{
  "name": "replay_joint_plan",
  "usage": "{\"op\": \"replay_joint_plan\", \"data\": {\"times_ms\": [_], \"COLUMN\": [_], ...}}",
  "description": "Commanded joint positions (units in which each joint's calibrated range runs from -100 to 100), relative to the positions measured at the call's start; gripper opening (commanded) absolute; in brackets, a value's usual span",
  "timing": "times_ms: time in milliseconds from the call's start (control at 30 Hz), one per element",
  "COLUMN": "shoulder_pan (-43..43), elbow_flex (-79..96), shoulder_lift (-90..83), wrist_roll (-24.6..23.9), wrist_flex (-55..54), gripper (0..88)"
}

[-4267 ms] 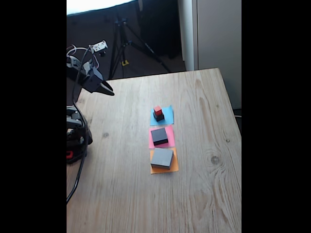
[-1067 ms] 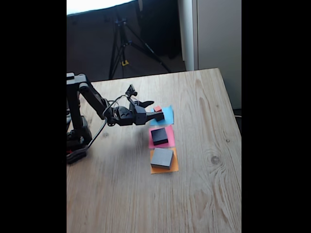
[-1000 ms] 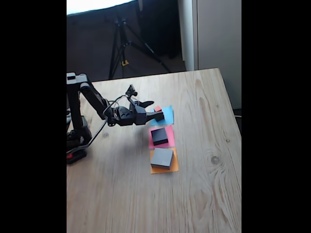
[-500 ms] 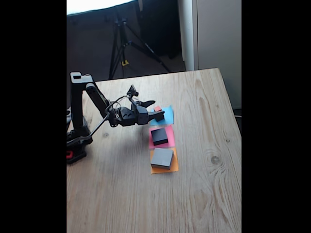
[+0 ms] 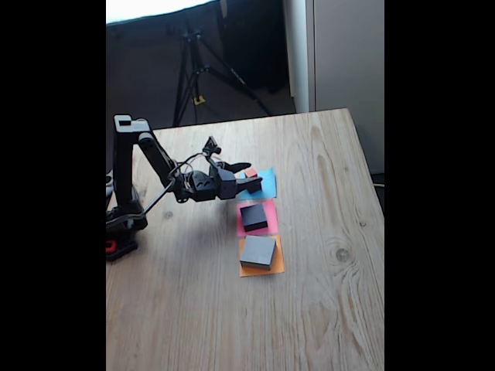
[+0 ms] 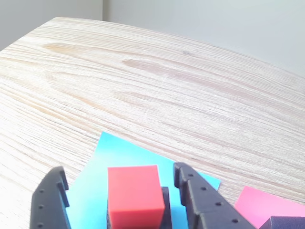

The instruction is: Tower of hanoi

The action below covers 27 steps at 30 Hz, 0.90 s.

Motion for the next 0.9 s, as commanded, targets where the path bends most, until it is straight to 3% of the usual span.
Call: {"op": "replay_joint_plan", "data": {"times_ms": [0, 867], "shoulder_pan": [-1.05, -0.96], "elbow_flex": [-1.52, 0.21], "shoulder_lift": [-0.05, -2.17], "wrist_roll": [0.69, 0.69], "wrist_flex": [-0.99, -1.07], "gripper": [21.8, 11.3]}}
